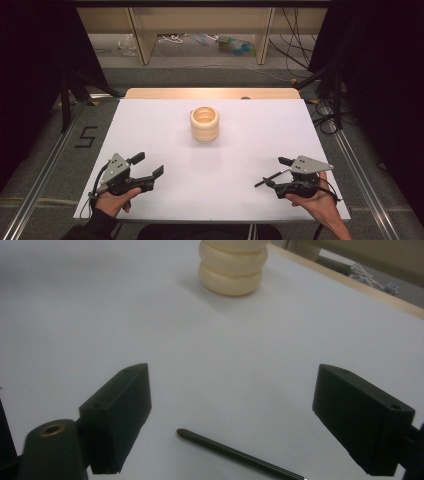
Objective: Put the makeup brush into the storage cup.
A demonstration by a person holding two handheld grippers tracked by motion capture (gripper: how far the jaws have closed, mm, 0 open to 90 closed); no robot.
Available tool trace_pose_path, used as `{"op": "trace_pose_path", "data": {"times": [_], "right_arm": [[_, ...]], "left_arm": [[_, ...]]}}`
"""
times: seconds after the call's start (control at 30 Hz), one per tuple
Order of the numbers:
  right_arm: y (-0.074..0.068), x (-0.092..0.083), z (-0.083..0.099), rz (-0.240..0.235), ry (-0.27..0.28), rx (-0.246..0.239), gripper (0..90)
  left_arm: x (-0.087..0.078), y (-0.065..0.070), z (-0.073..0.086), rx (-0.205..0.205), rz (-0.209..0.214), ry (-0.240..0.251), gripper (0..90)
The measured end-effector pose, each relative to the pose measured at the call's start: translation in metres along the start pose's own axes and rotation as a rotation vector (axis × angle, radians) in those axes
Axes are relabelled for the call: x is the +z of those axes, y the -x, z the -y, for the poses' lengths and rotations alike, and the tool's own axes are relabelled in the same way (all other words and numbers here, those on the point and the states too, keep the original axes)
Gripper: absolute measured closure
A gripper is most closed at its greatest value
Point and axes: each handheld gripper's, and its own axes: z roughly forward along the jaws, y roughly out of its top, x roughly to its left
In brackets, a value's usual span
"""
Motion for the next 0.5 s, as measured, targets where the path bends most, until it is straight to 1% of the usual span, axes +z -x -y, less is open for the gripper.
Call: {"op": "trace_pose_path", "data": {"times": [0.03,0.07,0.1,0.13,0.17,0.2,0.27,0.3,0.33,0.43,0.47,0.5], "right_arm": [[0.003,0.002,-0.001,-0.005,-0.012,0.0,16.6],[0.009,0.006,-0.002,-0.012,-0.042,0.001,16.3],[0.012,0.007,-0.003,-0.022,-0.061,0.005,16.7],[0.012,0.007,-0.003,-0.022,-0.061,0.005,16.7],[0.016,0.01,-0.004,-0.027,-0.104,0.009,16.5],[0.019,0.012,-0.005,-0.028,-0.12,-0.003,16.8],[0.022,0.012,-0.007,-0.033,-0.147,-0.005,19.4],[0.022,0.012,-0.007,-0.033,-0.147,-0.005,19.4],[0.027,0.013,-0.011,-0.045,-0.167,-0.014,21.5],[0.033,0.013,-0.017,-0.047,-0.206,-0.017,20.2],[0.033,0.013,-0.017,-0.047,-0.206,-0.017,20.2],[0.037,0.015,-0.021,-0.053,-0.231,-0.029,20.2]], "left_arm": [[0.0,0.0,0.0,0.001,0.001,0.0,17.1],[0.0,0.0,0.0,0.002,0.0,0.0,17.1],[0.0,0.0,0.0,-0.001,0.0,0.003,17.1],[0.0,0.0,0.0,-0.002,-0.001,0.003,17.1],[0.0,0.0,0.0,-0.002,-0.001,0.003,17.1],[0.0,0.0,0.0,-0.002,0.0,0.003,17.1],[0.0,0.0,0.0,-0.002,0.0,0.003,17.1],[0.0,0.0,0.0,-0.002,0.0,0.003,17.1],[0.0,0.0,0.0,-0.002,0.001,0.004,17.1],[0.001,0.001,0.0,-0.001,0.003,0.004,17.1],[0.001,0.001,0.0,-0.001,0.003,0.004,17.1],[0.001,0.001,0.0,0.004,0.004,0.004,17.1]]}}
